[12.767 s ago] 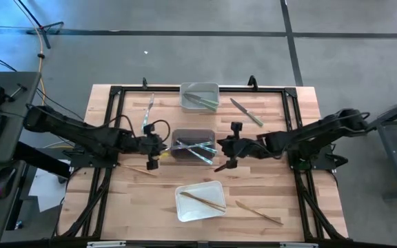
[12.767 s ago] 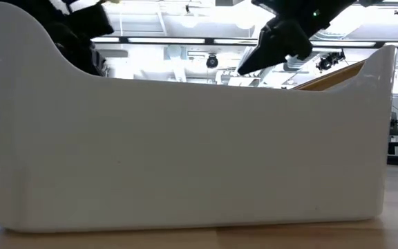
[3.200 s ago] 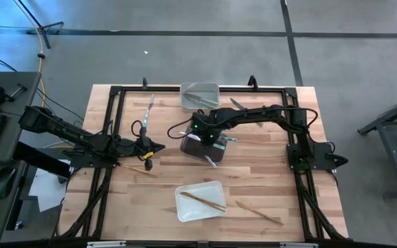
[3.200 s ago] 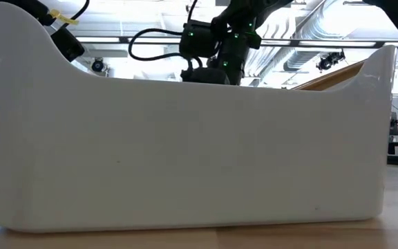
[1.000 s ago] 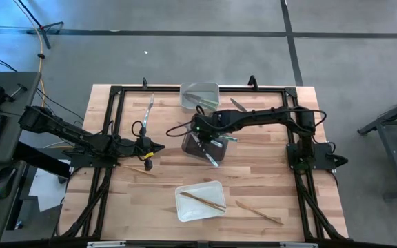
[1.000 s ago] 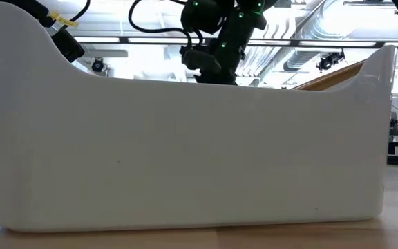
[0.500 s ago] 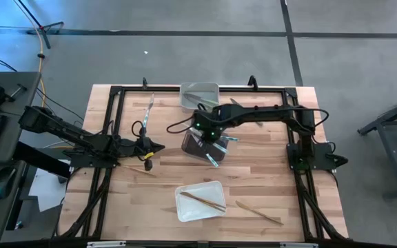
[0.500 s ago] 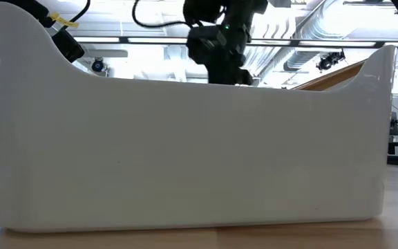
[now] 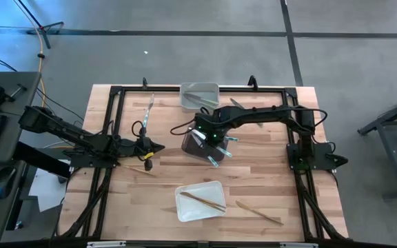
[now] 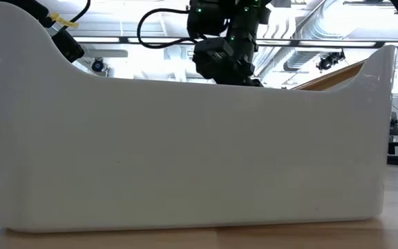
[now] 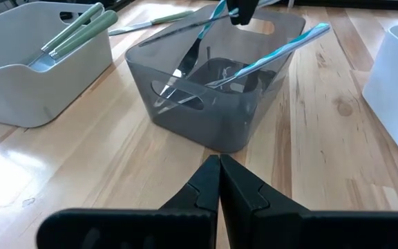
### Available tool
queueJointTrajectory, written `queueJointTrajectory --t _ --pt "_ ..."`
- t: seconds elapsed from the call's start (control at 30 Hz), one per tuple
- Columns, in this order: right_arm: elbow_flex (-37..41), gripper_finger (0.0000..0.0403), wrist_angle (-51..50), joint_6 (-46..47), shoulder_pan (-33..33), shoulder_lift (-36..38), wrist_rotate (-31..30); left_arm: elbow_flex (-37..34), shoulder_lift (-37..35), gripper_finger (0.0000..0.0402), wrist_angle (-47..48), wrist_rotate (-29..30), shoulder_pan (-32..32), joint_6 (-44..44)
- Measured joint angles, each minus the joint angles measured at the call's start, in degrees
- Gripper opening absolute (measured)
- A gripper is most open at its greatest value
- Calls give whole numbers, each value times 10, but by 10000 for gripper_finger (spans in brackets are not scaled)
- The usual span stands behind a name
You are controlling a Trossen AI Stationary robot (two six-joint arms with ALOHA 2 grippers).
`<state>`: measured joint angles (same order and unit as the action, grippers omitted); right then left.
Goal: Sort silverware by color (type)
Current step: Put the blue patterned table knife into the black bin, then adjust the blue patterned table knife in the black bin
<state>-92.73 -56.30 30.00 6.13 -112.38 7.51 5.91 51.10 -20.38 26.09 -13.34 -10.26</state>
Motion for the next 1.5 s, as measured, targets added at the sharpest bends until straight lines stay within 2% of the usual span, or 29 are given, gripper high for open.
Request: queueJointTrajectory --t 0.27,0.53,0.63,0.73,0.83,0.93,1.07,1.23,1.37,1.5 --pt "0 73 0 -18 -1 0 -2 0 0 0 0 0 0 -1" --pt "-24 80 -50 -56 -8 2 -16 0 0 0 0 0 0 -1" --pt "-39 63 -99 -80 -23 14 -61 0 0 0 2 0 0 -1" --pt "-34 26 -159 -76 -46 48 -147 0 0 0 13 -1 0 -7" --pt "-3 5 -190 -30 -69 99 -233 0 0 0 18 -2 0 -10" --pt "50 9 -202 41 -79 158 -270 0 0 0 13 -2 0 -6" --pt "150 1 -175 96 -78 219 -271 0 0 0 8 -2 0 -6" --pt "257 1 -66 92 -72 257 -266 0 0 0 4 0 0 -9" --pt "295 0 39 45 -76 261 -250 0 0 0 4 0 0 -17" --pt "303 0 127 -8 -98 261 -200 0 0 0 5 -1 0 -21"
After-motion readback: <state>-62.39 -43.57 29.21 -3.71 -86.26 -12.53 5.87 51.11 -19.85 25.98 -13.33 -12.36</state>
